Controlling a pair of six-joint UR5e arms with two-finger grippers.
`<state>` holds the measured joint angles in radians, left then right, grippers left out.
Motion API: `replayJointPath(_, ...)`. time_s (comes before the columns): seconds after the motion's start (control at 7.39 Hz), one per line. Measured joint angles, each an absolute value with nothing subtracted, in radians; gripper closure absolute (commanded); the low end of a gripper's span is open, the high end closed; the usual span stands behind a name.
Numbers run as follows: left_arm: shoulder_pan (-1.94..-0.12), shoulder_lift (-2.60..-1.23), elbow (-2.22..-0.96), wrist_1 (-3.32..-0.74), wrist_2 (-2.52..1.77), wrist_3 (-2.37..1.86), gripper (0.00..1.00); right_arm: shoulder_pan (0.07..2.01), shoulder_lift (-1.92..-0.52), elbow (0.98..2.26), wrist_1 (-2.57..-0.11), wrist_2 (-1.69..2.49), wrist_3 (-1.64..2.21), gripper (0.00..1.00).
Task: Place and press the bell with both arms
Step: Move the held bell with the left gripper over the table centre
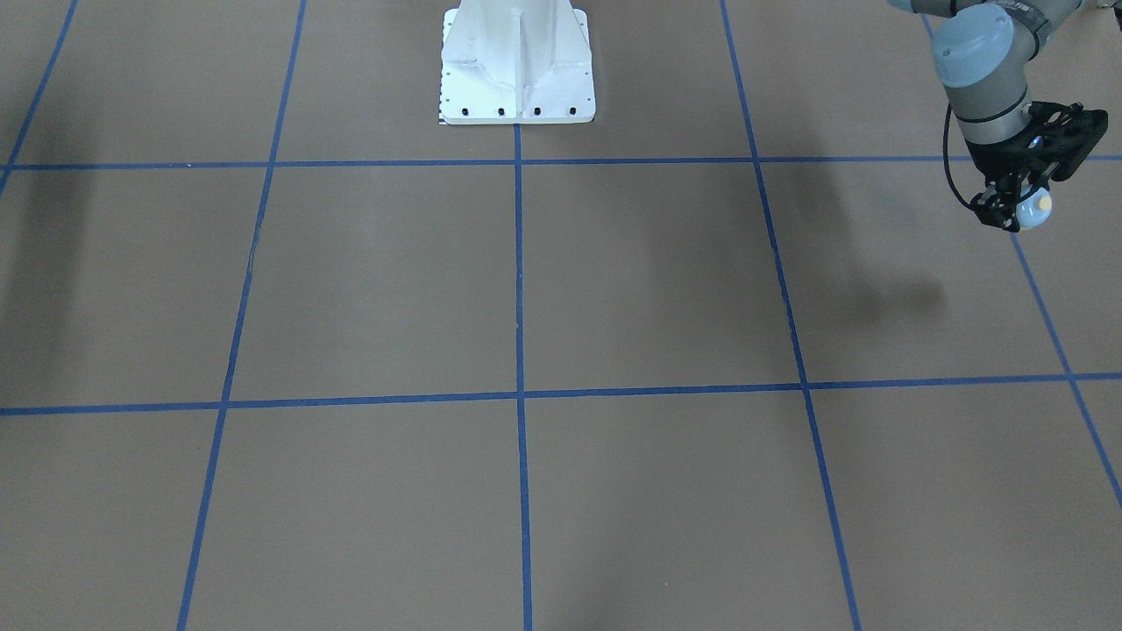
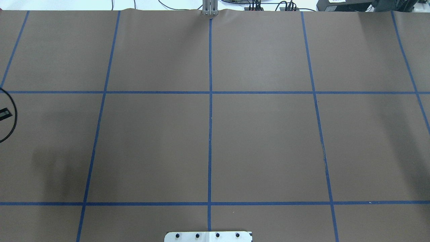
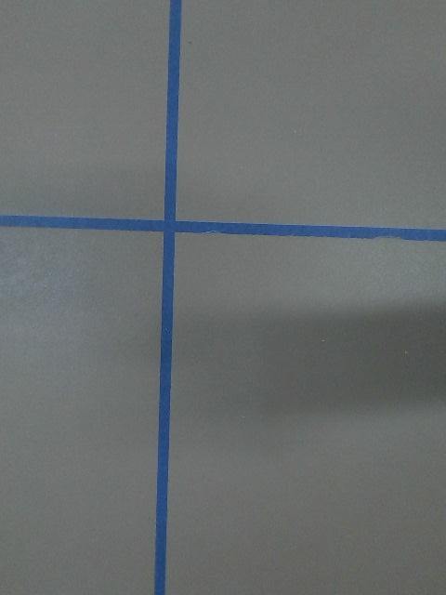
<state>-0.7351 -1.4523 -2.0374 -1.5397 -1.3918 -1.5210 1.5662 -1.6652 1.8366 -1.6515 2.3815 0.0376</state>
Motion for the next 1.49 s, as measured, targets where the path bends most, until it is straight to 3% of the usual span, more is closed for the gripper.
replayJointPath(0.54,-0.730,-1.782,-1.948,-1.579,-1.355,-1.285,1.00,1.559,-1.654,1.837,-1.652,2.381,0.040,0.00)
replayJointPath(0.95,-0.664,-1.881,-1.856,-1.898,-1.351,-1.170,1.00,1.548,-1.653,1.838,-1.651,2.375,0.039,0.00)
replayJointPath(1.22,-0.606,-1.935,-1.718,-2.184,-1.323,-1.084,1.00,1.541,-1.652,1.842,-1.651,2.373,0.037,0.00)
replayJointPath(1.49,-0.530,-2.029,-1.607,-2.299,-1.266,-1.068,1.00,1.530,-1.637,1.844,-1.652,2.371,0.036,0.00)
